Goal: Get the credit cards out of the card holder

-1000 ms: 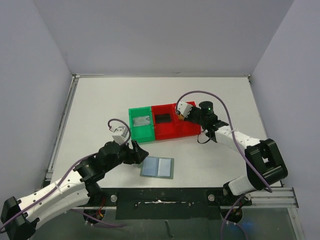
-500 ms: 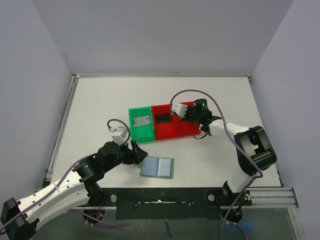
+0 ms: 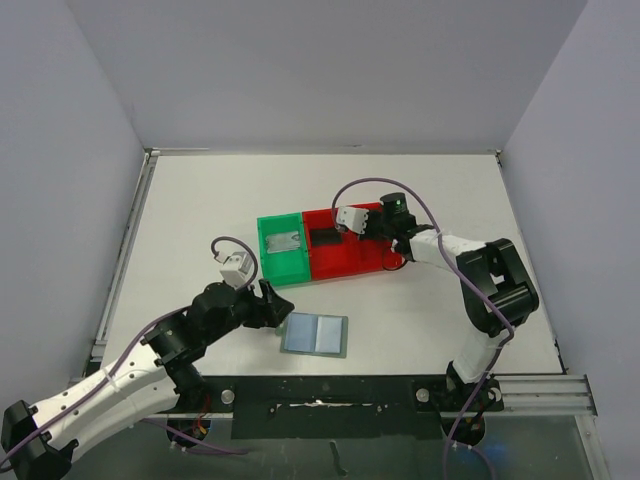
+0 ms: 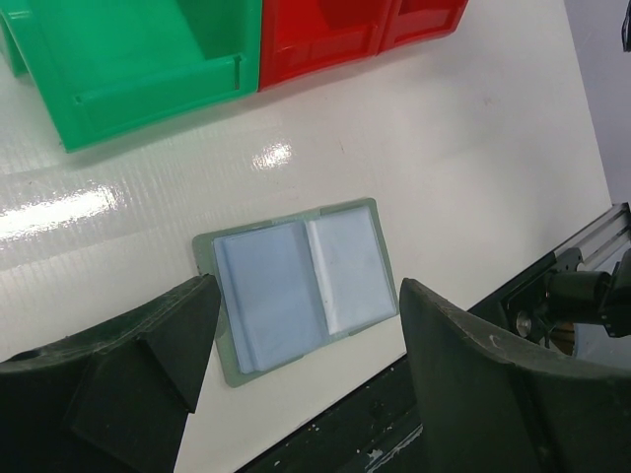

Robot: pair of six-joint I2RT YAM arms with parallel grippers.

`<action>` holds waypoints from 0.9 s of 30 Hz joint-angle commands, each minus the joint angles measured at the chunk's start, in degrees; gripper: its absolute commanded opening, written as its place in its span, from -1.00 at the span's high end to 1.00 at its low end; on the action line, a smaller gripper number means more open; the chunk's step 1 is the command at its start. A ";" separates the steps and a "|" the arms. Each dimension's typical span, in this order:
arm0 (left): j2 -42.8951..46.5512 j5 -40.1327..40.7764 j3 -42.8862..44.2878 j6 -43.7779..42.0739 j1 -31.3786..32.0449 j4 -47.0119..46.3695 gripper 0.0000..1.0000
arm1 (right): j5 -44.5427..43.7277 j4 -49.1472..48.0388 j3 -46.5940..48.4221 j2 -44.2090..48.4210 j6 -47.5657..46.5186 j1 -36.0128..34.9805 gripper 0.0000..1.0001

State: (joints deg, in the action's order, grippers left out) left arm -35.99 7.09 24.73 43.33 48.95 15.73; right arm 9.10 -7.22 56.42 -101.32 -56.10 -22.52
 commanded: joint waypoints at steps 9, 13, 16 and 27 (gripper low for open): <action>-2.36 -4.42 2.98 -1.22 -0.36 -2.44 -0.47 | 3.38 8.83 6.12 -1.58 -0.88 0.27 0.53; -3.60 -6.12 2.92 -1.30 -0.35 -2.86 -0.47 | 3.37 9.07 6.65 -2.12 0.04 0.52 0.48; -3.61 -7.00 2.70 -1.23 -0.35 -3.14 -0.47 | 3.57 9.33 6.69 -1.90 0.45 0.55 0.47; -6.12 -9.76 2.60 -0.39 -0.35 -4.41 -0.47 | 5.25 7.26 6.18 1.80 4.24 1.89 0.28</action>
State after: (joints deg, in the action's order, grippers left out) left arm -41.39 -0.58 24.82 42.98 48.90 15.16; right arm 12.73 3.09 60.82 -103.18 -54.52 -21.32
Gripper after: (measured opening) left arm 0.725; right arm 0.360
